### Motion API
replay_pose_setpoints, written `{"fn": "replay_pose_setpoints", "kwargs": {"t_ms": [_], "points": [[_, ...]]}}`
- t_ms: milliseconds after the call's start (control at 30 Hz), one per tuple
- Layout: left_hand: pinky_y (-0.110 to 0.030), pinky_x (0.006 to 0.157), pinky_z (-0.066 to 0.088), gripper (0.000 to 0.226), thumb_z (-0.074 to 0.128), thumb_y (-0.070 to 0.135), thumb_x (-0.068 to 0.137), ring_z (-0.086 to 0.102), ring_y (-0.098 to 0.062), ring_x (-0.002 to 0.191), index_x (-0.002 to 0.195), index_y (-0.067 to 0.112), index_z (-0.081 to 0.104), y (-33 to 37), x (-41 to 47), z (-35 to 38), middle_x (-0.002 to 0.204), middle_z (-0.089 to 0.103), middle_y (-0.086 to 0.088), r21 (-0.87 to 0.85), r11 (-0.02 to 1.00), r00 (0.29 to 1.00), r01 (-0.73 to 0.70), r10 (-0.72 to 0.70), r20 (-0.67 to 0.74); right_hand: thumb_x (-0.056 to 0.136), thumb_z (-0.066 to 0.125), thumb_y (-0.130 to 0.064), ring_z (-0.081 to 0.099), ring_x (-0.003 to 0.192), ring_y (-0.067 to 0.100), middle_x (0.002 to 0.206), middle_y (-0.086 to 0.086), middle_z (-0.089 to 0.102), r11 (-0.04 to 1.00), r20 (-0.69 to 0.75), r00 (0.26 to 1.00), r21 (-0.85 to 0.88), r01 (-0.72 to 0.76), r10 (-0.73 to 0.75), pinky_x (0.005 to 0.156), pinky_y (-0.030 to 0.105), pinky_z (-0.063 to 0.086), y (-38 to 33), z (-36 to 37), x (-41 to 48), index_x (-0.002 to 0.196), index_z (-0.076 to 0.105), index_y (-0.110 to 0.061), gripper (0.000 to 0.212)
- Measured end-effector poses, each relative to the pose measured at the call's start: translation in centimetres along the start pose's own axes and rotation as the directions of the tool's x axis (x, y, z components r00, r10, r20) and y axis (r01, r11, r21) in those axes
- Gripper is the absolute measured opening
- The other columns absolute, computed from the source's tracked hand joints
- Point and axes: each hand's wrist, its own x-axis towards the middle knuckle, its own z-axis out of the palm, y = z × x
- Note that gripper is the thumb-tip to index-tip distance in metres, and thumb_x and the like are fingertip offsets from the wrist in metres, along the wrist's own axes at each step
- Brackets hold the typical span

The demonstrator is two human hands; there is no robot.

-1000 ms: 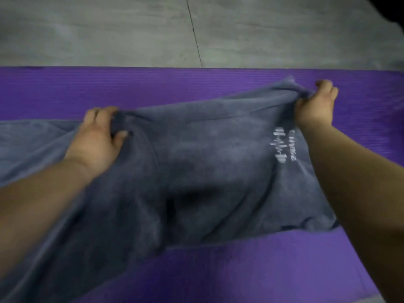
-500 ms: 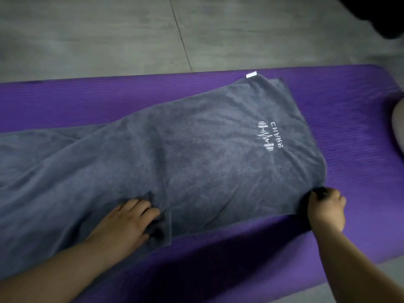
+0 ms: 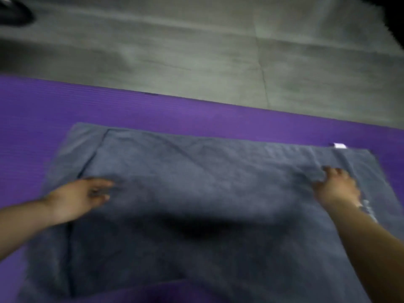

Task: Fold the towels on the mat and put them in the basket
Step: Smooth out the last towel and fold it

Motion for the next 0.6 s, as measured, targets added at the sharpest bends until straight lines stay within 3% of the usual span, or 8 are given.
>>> {"fn": "replay_pose_setpoints", "kwargs": {"t_ms": [133, 233, 300, 367, 433, 500, 600], "points": [[-0.039, 0.106, 0.030, 0.049, 0.065, 0.007, 0.081, 0.046, -0.038, 0.122, 0.126, -0.004, 0.049, -9.5, -0.5, -3.7, 0.128, 0.052, -0.025, -0.029, 0.994, 0.965, 0.106, -0.110, -0.239, 0.092, 0.049, -0.015, 0.037, 0.131, 0.033, 0.142, 0.018, 0.037, 0.911, 0.178, 0.893, 0.087, 0.404, -0.413, 0.108, 0.035, 0.028, -17.2, 2.6, -2.9, 0.137, 0.040, -0.008, 0.047], [-0.046, 0.093, 0.044, 0.067, 0.058, 0.047, 0.074, 0.058, -0.040, 0.103, 0.118, -0.003, 0.056, -14.3, -1.6, -3.2, 0.110, 0.061, -0.024, -0.089, 0.986, 0.926, 0.140, -0.162, -0.341, 0.092, 0.050, -0.022, 0.037, 0.132, 0.025, 0.143, 0.012, 0.039, 0.794, 0.207, 0.767, 0.117, 0.597, -0.607, 0.110, 0.030, 0.029, -28.9, 5.8, -6.7, 0.137, 0.041, -0.011, 0.047], [-0.046, 0.076, 0.052, 0.075, 0.045, 0.058, 0.063, 0.065, -0.039, 0.084, 0.104, -0.001, 0.064, -16.6, -2.5, -1.1, 0.096, 0.066, -0.022, -0.050, 0.990, 0.926, 0.134, -0.143, -0.351, 0.093, 0.049, -0.025, 0.038, 0.132, 0.024, 0.143, 0.010, 0.040, 0.738, 0.202, 0.711, 0.129, 0.662, -0.674, 0.109, 0.029, 0.029, -35.9, 8.5, -9.8, 0.137, 0.041, -0.012, 0.047], [-0.040, 0.082, 0.049, 0.076, 0.047, 0.065, 0.054, 0.061, -0.034, 0.089, 0.102, 0.008, 0.062, -17.1, -4.4, 0.6, 0.105, 0.062, -0.015, 0.056, 0.997, 0.957, 0.054, -0.036, -0.287, 0.093, 0.049, -0.026, 0.038, 0.132, 0.026, 0.144, 0.012, 0.036, 0.709, 0.233, 0.676, 0.106, 0.697, -0.699, 0.109, 0.031, 0.031, -41.5, 11.1, -13.2, 0.139, 0.036, -0.013, 0.050], [-0.035, 0.090, 0.032, 0.091, 0.062, 0.070, 0.033, 0.048, -0.026, 0.096, 0.106, 0.018, 0.051, -17.3, -6.2, 2.2, 0.112, 0.049, -0.004, 0.129, 0.987, 0.959, -0.096, 0.126, -0.254, 0.093, 0.049, -0.024, 0.040, 0.129, 0.030, 0.143, 0.013, 0.031, 0.715, 0.293, 0.677, 0.036, 0.698, -0.675, 0.105, 0.036, 0.033, -45.4, 13.4, -16.2, 0.141, 0.031, -0.012, 0.052], [-0.033, 0.081, 0.030, 0.104, 0.074, 0.065, 0.014, 0.042, -0.020, 0.089, 0.104, 0.022, 0.046, -17.7, -7.0, 3.4, 0.107, 0.045, 0.001, 0.133, 0.979, 0.956, -0.154, 0.182, -0.230, 0.093, 0.047, -0.015, 0.043, 0.126, 0.033, 0.141, 0.015, 0.030, 0.746, 0.317, 0.715, -0.034, 0.665, -0.623, 0.102, 0.038, 0.036, -47.5, 15.2, -17.8, 0.137, 0.030, -0.009, 0.048], [-0.024, 0.068, 0.031, 0.083, 0.078, 0.049, 0.026, 0.051, -0.012, 0.073, 0.098, 0.025, 0.044, -18.1, -6.7, 4.0, 0.086, 0.062, 0.003, 0.053, 0.976, 0.926, -0.210, 0.216, -0.311, 0.093, 0.041, -0.010, 0.044, 0.125, 0.032, 0.136, 0.018, 0.041, 0.776, 0.292, 0.758, -0.074, 0.626, -0.584, 0.103, 0.035, 0.034, -49.2, 15.9, -18.1, 0.130, 0.041, -0.006, 0.036]]}}
